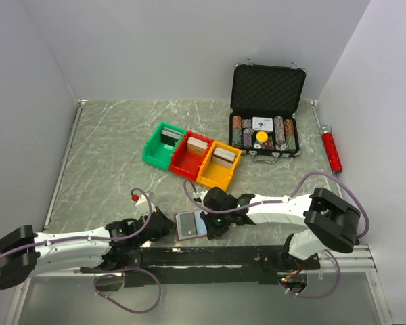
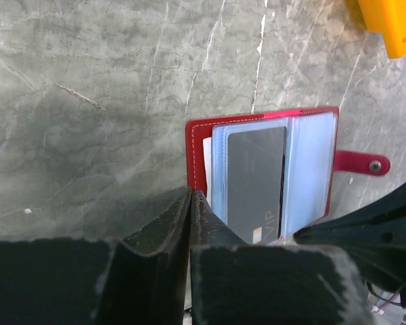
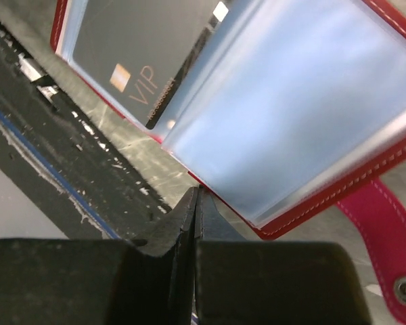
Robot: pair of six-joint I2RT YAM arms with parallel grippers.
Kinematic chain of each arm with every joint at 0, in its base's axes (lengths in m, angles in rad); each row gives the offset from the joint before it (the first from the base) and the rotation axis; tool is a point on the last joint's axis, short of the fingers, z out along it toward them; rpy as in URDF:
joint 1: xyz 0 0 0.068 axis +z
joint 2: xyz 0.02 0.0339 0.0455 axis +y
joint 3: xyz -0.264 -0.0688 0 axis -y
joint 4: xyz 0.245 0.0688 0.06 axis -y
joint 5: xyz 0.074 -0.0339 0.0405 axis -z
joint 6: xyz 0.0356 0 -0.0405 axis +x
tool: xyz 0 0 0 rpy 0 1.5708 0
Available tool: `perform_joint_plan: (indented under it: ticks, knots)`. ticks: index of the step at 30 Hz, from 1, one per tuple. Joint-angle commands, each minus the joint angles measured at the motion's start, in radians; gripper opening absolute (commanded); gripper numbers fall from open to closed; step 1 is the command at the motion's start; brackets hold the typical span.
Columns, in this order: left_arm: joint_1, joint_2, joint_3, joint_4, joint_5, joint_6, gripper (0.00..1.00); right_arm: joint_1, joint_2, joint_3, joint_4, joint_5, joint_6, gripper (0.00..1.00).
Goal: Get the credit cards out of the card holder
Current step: Remove the credit card from the card holder.
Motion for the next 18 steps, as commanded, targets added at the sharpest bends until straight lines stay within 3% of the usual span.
perform_joint_plan:
  ticks: [1, 5, 9, 10, 13, 14, 18]
  knots:
    - [-0.004, -0.025, 0.025, -0.009, -0.01, -0.005, 0.12, -0.015, -0.02, 0.026, -0.056, 0.075, -0.044, 0.0]
    - [-0.004, -0.118, 0.057, -0.13, -0.052, -0.008, 0.27, -0.003, -0.123, 0.031, -0.123, 0.129, -0.044, 0.04]
    - [-0.004, -0.264, 0.066, -0.192, -0.082, 0.009, 0.45, 0.006, -0.247, 0.072, -0.232, 0.312, -0.043, 0.3]
    - [-0.004, -0.292, 0.065, -0.181, -0.085, 0.027, 0.49, 0.006, -0.286, 0.075, -0.231, 0.34, -0.043, 0.38]
    - [-0.004, -0.34, 0.057, -0.115, -0.07, 0.087, 0.63, -0.044, -0.388, 0.025, -0.145, 0.318, -0.004, 0.77]
    - [-0.004, -0.341, 0.057, -0.112, -0.073, 0.085, 0.68, -0.087, -0.413, -0.001, -0.102, 0.279, 0.016, 0.96]
    - [-0.004, -0.343, 0.04, -0.08, -0.085, 0.062, 0.81, -0.201, -0.468, -0.076, 0.031, 0.115, 0.1, 1.0]
